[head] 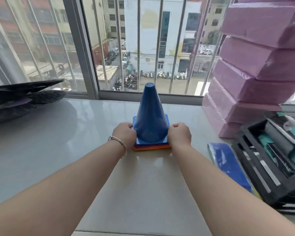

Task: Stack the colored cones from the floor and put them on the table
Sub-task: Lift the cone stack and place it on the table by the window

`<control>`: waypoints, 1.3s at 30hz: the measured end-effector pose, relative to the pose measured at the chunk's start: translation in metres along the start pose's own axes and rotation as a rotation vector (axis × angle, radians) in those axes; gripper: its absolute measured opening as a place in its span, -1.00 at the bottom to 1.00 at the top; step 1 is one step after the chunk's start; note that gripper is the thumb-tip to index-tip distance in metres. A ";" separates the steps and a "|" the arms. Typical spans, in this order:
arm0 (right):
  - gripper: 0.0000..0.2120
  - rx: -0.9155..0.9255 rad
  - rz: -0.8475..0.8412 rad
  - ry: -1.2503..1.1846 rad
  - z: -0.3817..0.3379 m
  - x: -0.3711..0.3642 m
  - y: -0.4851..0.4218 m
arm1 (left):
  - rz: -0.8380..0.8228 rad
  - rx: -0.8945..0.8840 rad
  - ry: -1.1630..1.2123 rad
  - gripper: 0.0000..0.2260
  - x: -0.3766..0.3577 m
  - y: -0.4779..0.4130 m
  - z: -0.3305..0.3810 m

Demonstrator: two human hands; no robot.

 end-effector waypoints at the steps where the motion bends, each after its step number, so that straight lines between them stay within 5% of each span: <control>1: -0.82 0.001 0.005 0.016 -0.001 -0.002 -0.006 | 0.010 -0.003 -0.017 -0.83 0.000 -0.006 0.003; 21: -0.81 0.038 0.002 0.045 -0.010 -0.045 -0.092 | -0.031 -0.146 0.008 -0.82 -0.001 -0.102 0.045; 34: -0.82 0.056 -0.076 0.078 -0.011 -0.054 -0.110 | -0.055 -0.065 0.077 -0.77 -0.003 -0.109 0.046; 39: -0.66 0.042 -0.083 0.040 -0.007 -0.059 -0.115 | -0.066 -0.046 0.110 -0.76 -0.002 -0.108 0.047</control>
Point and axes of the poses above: each hand's wrist, its own y-axis away from the middle knuckle, its own x-axis out of the back of the hand, z = x × y, the point moved 9 cm from there along -y, towards the middle knuckle, and after that the axes turned 14 degrees about x, right-handed, at the moved point
